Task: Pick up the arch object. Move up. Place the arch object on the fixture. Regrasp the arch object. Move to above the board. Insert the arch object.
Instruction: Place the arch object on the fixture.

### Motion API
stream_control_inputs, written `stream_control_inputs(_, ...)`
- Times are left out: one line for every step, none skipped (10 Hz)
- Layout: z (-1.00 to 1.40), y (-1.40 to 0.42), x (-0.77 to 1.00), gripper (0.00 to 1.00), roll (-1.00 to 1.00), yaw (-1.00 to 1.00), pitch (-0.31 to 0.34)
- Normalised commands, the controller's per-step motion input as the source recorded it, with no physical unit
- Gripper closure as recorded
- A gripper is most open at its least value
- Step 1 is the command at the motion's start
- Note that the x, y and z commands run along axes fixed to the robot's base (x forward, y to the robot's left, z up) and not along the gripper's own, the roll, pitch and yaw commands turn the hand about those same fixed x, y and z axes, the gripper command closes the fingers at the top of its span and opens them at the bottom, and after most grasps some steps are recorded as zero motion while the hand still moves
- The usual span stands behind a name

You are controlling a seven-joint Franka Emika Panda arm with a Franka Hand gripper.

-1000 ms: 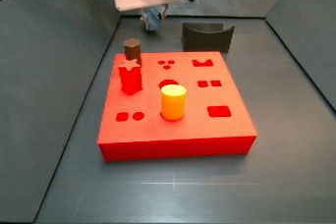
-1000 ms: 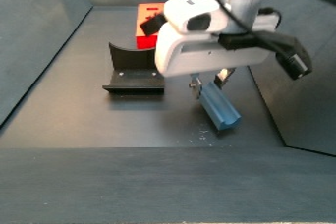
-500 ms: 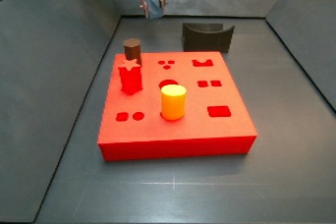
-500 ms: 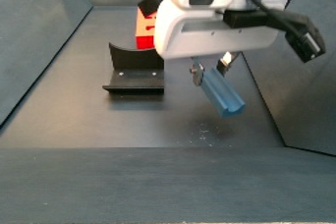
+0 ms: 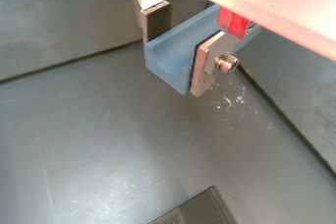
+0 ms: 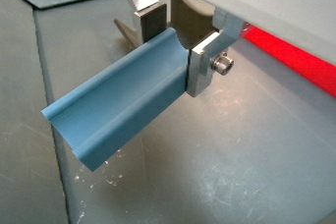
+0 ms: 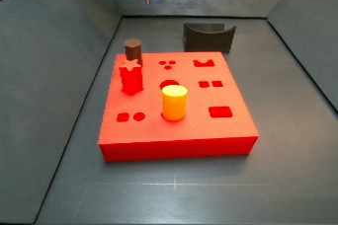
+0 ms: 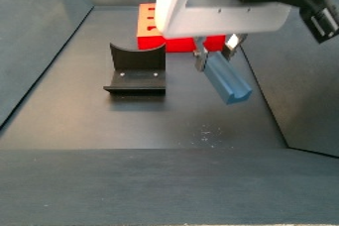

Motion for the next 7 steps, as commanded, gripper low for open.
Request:
stream_control_inputs(1.0, 0.0, -0.03, 1.0, 0.1, 0.01, 0.11)
stream_control_inputs(1.0, 0.0, -0.03, 1.0, 0.12, 0.02, 0.114)
stream_control_inputs(1.0, 0.0, -0.03, 1.0, 0.14, 0.03, 0.118)
stream_control_inputs(0.99, -0.01, -0.03, 1.0, 0.14, 0.03, 0.119)
stream_control_inputs(0.89, -0.01, -0.03, 1.0, 0.15, 0.04, 0.121)
stream_control_inputs(0.74, 0.0, -0.02, 1.0, 0.13, 0.04, 0.115)
stream_control_inputs(0.63, 0.0, -0.02, 1.0, 0.12, 0.03, 0.111)
